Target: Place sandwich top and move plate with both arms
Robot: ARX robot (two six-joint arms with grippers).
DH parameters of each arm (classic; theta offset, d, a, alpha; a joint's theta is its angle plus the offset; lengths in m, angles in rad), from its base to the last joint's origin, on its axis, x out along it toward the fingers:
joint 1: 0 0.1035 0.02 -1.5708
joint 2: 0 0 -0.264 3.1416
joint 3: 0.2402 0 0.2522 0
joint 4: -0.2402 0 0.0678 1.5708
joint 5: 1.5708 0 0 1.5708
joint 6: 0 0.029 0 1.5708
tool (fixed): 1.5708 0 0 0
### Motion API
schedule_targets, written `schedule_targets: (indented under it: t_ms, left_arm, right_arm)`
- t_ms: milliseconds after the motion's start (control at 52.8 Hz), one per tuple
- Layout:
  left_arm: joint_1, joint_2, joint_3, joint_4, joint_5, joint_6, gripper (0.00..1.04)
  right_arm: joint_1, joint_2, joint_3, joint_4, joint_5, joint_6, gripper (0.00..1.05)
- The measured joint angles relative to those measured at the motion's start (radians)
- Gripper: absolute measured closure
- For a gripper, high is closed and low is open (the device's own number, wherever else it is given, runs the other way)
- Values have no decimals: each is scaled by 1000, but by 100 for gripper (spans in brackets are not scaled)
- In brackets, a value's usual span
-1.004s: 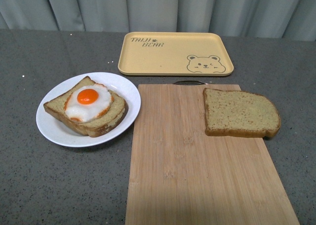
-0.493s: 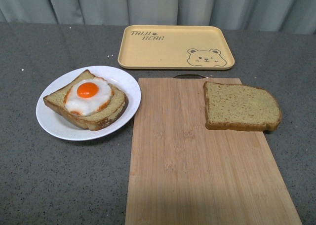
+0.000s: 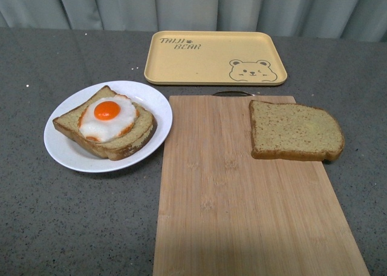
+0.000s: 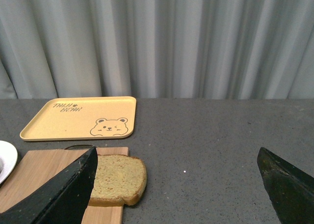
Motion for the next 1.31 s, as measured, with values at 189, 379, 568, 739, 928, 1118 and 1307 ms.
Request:
schedule_targets:
  t_ms: [189,379,568,739,928,1118,1307]
  left_arm:
    - [0,0,0,0,0,0,7]
    - [0,0,0,0,0,0,7]
    - [0,0,0,0,0,0,7]
    - [0,0,0,0,0,0,7]
    - [0,0,0,0,0,0,7]
    - [0,0,0,0,0,0,7]
    - [0,0,0,0,0,0,7]
  right_arm:
    - [0,0,0,0,0,0,9]
    - [0,0,0,0,0,0,9]
    - [0,0,0,0,0,0,9]
    - [15,9,0,10,45,-21,9]
    - [31,375,32,176,458,-206,9]
    - [-168,1021,211,455,108,-99,9]
    - [-195,1504,448,404,-156,55,9]
